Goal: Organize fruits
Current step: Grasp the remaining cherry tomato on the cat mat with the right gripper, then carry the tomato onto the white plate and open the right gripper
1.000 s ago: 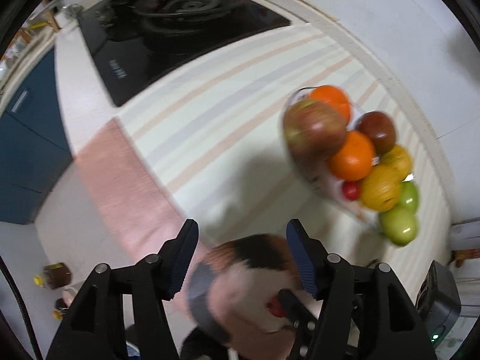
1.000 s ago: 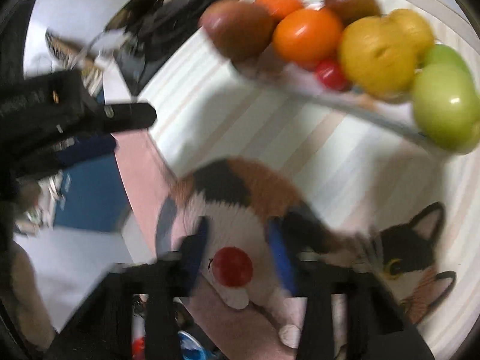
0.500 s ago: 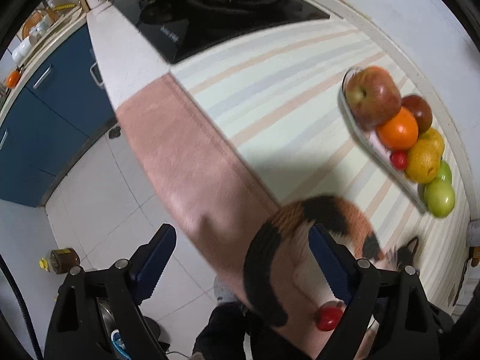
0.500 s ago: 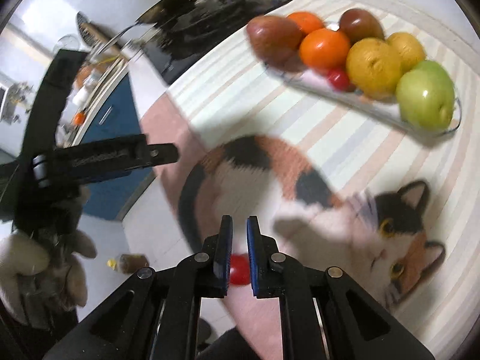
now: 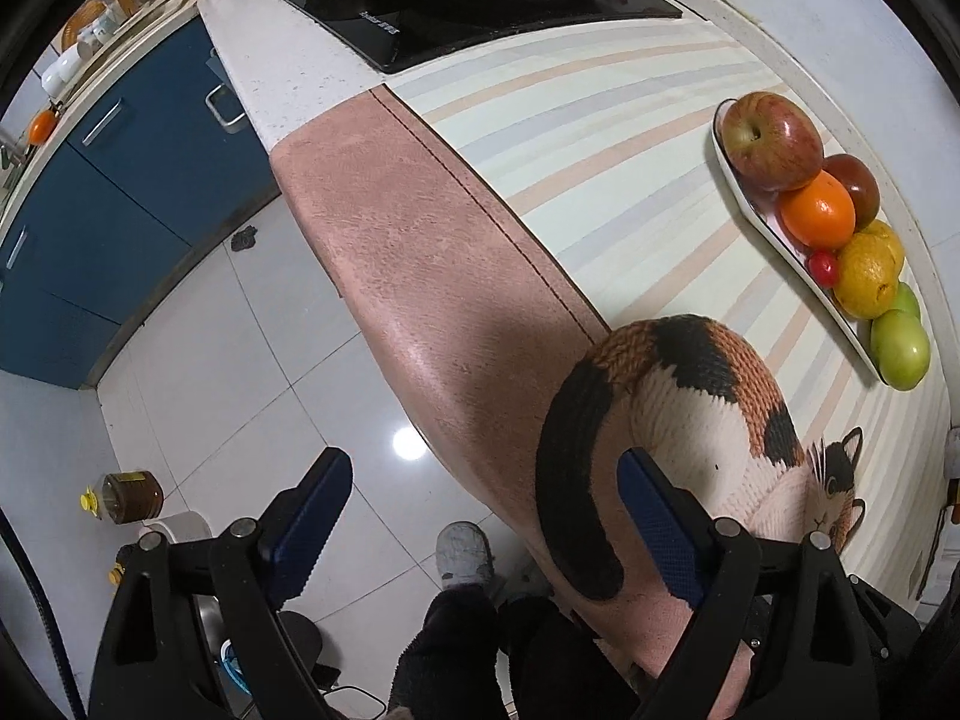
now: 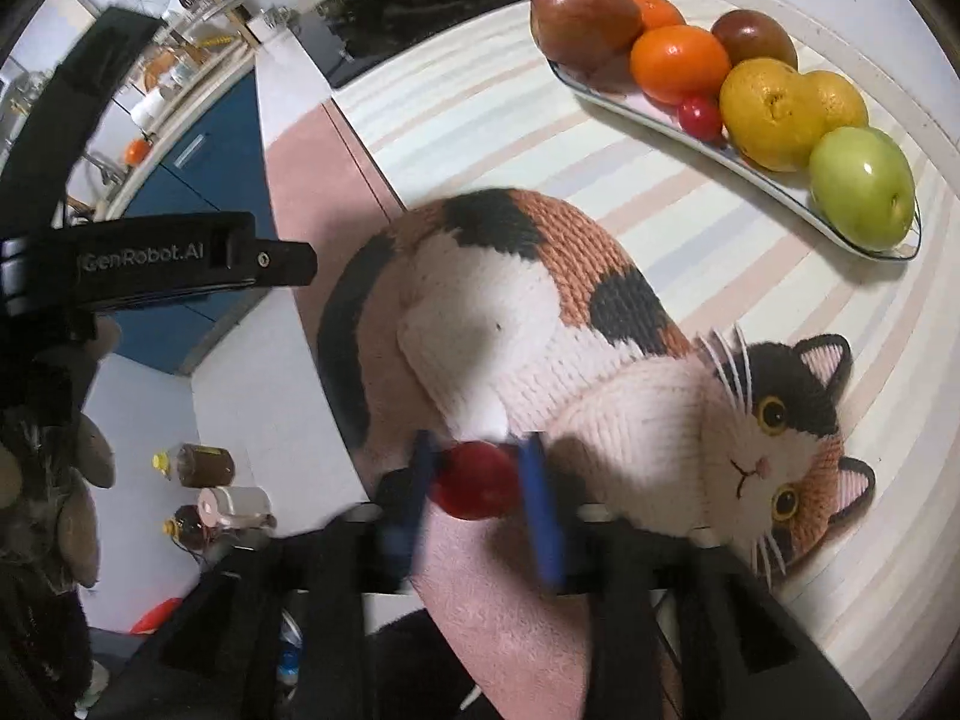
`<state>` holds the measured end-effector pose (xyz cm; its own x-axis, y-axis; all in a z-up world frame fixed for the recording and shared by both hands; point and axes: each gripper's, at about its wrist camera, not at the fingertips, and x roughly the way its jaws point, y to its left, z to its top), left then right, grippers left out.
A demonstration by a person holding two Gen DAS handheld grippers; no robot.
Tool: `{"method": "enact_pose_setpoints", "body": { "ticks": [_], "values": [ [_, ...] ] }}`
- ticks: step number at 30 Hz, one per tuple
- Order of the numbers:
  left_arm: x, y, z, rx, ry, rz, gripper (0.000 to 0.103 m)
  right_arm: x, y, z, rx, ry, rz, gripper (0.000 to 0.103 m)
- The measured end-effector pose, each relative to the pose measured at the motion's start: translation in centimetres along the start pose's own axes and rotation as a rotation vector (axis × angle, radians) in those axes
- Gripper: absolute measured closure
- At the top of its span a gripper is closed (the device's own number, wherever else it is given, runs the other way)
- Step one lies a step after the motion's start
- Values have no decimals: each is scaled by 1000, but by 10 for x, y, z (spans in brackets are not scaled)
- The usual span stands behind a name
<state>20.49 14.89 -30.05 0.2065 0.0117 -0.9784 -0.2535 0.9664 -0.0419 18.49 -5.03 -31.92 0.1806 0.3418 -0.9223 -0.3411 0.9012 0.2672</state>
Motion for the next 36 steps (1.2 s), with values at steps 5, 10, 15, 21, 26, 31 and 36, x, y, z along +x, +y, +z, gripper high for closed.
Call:
{"method": "enact_pose_setpoints", "body": {
  "ticks": [5, 10, 15, 21, 26, 31, 36],
  "values": [
    [4, -15, -9, 71, -2, 37, 13, 13, 2, -12, 25, 9, 33, 53],
    [6, -22, -14, 98, 6, 47, 13, 5, 3, -15, 7, -46, 29, 68],
    [1, -27, -7, 99, -18, 34, 0, -15, -21, 22, 84, -143, 12, 68],
    [-2, -34, 23, 53, -53, 1, 0, -13, -63, 113, 176, -214, -37, 68],
    [8, -47, 49, 52, -61, -3, 0, 11, -64, 148, 140, -183, -86, 68],
    [13, -56, 62, 63, -56, -8, 0, 19, -67, 156, 166, -178, -94, 68],
    [14, -58, 64, 74, -58, -9, 0, 11, -74, 148, 214, -190, -77, 66]
  ]
}}
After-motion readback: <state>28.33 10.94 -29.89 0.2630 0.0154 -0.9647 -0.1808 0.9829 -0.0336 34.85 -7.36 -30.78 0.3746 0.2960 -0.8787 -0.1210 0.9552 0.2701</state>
